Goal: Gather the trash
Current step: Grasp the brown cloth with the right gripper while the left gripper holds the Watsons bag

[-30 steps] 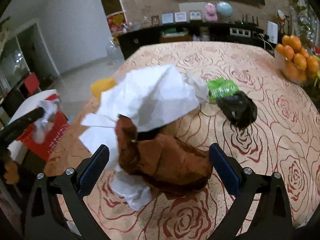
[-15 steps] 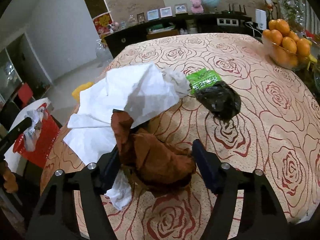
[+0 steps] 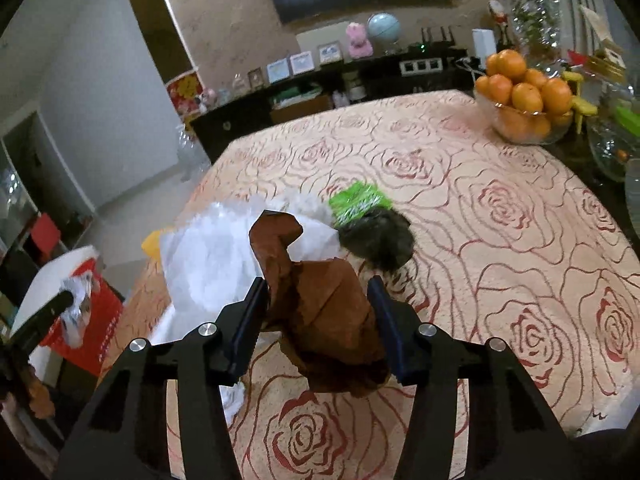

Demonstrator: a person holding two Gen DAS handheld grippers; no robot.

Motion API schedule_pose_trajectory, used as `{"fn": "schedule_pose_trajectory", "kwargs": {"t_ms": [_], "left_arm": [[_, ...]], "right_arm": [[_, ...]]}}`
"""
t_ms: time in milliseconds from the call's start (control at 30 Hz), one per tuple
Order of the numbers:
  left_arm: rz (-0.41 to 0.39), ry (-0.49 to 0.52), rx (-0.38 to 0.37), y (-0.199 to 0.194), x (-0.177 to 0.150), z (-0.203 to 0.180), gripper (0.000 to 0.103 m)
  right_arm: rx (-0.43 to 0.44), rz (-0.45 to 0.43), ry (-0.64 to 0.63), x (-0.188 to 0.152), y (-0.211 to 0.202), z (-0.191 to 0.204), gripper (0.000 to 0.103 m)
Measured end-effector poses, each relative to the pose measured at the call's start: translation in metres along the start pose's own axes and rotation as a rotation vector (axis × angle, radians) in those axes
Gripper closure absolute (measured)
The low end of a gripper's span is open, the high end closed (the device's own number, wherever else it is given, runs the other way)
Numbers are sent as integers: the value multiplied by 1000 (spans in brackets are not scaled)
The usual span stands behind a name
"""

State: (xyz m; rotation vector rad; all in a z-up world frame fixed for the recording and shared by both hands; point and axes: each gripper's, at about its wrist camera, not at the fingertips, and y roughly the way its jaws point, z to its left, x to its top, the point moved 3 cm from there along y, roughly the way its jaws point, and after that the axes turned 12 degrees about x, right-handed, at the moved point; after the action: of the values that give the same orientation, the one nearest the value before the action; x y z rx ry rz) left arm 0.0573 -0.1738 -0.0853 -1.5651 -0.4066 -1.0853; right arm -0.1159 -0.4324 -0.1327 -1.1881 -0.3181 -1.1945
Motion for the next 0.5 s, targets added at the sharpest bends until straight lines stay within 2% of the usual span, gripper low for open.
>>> {"fn": "schedule_pose_trajectory", "kwargs": {"t_ms": [167,267,500], "left_arm": [[-4,-5,4,-6,-1,2,78],[-14,-8,5,-13,0,3,78],[-43,-16,18,-25,7,9,78]], "right_arm": [[-52,-81,-28,9,-19,1,53],[-53,-120,-40,14,-29,4,53],[-15,-130,-67,19,-34,21,53]]}}
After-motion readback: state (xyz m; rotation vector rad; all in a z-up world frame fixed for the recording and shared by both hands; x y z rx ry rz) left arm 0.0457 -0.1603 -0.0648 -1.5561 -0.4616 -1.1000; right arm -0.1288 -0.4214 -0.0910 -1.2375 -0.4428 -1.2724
